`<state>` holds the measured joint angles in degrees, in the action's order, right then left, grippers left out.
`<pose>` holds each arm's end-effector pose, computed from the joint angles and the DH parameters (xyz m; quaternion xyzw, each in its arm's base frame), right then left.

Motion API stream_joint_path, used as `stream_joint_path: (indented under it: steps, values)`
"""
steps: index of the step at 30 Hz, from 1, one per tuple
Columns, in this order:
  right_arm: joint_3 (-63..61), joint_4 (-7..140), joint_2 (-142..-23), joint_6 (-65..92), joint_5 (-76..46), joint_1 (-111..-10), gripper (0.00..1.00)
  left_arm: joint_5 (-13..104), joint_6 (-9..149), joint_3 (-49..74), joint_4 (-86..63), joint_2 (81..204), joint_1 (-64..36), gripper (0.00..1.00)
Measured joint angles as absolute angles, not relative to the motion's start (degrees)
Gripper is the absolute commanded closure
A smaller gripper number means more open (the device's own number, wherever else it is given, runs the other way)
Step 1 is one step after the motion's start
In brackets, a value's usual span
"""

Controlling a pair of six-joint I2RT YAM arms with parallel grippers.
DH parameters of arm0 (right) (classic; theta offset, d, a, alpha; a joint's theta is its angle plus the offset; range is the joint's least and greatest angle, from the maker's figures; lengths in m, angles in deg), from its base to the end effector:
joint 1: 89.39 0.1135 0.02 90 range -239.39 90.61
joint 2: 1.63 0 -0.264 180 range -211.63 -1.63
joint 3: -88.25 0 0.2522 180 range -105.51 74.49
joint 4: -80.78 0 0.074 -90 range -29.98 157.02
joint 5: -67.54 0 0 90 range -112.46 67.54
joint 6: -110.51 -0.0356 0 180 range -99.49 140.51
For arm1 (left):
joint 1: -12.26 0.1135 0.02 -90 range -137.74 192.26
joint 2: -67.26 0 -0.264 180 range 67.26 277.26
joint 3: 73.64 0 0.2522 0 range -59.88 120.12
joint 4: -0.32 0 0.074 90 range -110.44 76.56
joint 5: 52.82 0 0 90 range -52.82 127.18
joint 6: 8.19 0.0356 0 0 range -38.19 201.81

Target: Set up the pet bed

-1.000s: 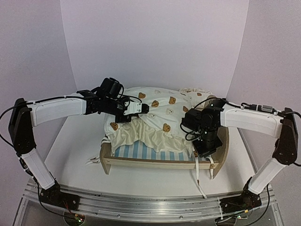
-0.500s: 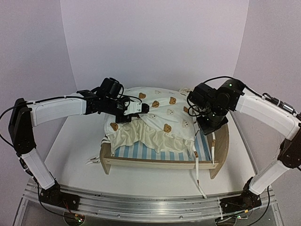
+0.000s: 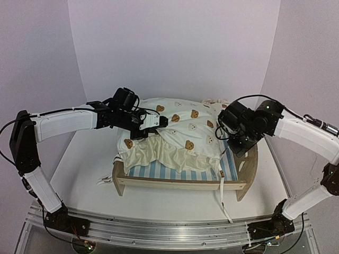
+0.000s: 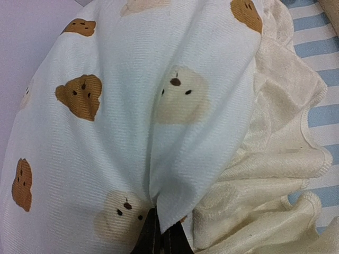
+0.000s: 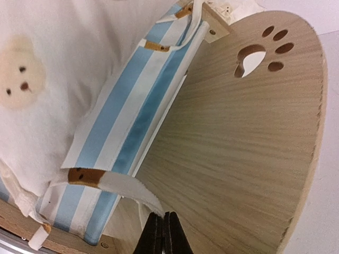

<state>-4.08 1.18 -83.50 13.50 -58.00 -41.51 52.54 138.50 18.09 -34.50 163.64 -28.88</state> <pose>0.1946 0.1844 0.3244 -0.2752 0.8969 -0.1869 0.2913 0.2832 -0.2600 0.2866 0.7130 0.5460 -0.0625 0.4354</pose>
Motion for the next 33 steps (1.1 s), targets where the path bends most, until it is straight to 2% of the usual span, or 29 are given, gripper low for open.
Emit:
stream_joint_path:
  steps: [5, 6, 8, 10, 14, 25, 33]
  values:
    - [1.7, 2.0, -81.4, 9.2, -55.0, -41.5, 0.98, 53.5, 137.4, 18.1, -34.6, 163.6, -29.0, 1.0]
    - [2.5, 1.8, -81.3, 7.9, -54.3, -41.5, 0.92, 53.7, 137.1, 18.1, -34.7, 163.6, -29.0, 1.0]
    - [3.6, 1.2, -81.3, 4.8, -52.5, -41.5, 0.74, 54.0, 136.5, 18.1, -35.1, 163.6, -29.3, 1.0]
    - [3.9, 0.5, -81.8, 0.8, -50.8, -41.3, 0.62, 54.7, 135.6, 18.1, -35.7, 163.6, -29.8, 1.0]
    - [3.2, -2.5, -82.7, -5.8, -48.5, -41.1, 0.5, 56.6, 133.8, 18.7, -37.3, 163.7, -30.8, 1.0]
    - [-17.4, -5.2, -82.7, -9.7, -45.5, -41.4, 0.42, 62.1, 128.1, 25.1, -42.6, 164.6, -33.1, 1.0]
    - [-21.0, -4.9, -82.9, -11.1, -46.0, -41.4, 0.42, 68.4, 123.9, 32.0, -44.9, 166.5, -37.3, 1.0]
